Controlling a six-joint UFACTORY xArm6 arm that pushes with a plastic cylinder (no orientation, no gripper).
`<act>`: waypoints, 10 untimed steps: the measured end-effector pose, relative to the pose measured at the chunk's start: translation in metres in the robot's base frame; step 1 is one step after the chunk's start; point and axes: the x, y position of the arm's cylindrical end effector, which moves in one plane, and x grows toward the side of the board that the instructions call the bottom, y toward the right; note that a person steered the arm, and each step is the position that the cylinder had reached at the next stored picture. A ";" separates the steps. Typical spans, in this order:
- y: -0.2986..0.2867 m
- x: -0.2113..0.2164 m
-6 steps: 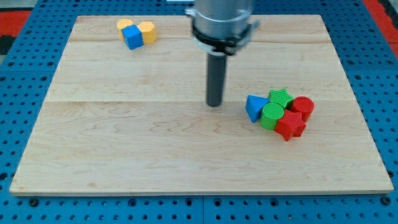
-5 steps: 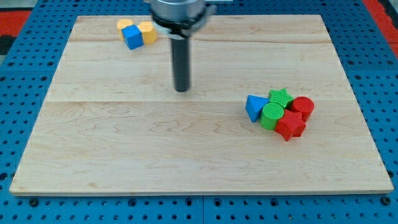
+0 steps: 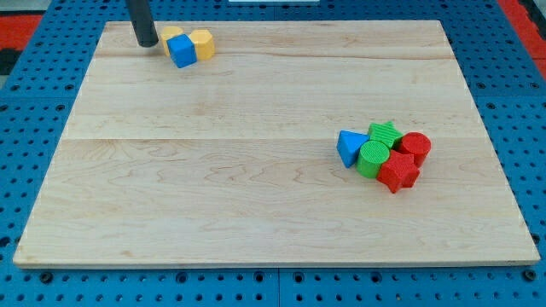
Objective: Push the yellow heart along with the yellow hexagon towards right
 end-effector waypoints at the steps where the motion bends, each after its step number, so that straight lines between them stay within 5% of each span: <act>1: 0.012 -0.002; 4: 0.114 0.042; 7: 0.144 0.016; 10: 0.262 0.015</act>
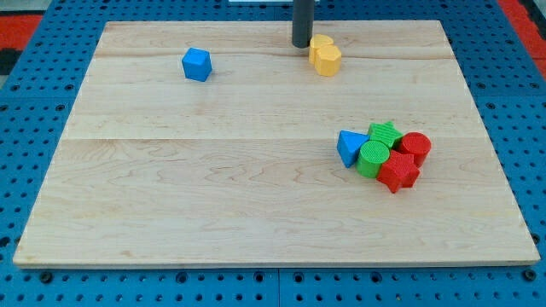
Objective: Push the yellow heart along with the yellow hexagon towards right
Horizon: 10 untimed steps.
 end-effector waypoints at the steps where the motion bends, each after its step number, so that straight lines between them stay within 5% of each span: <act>1: 0.006 0.007; 3: 0.023 0.036; 4: 0.019 0.005; 7: 0.087 0.003; 10: 0.054 0.023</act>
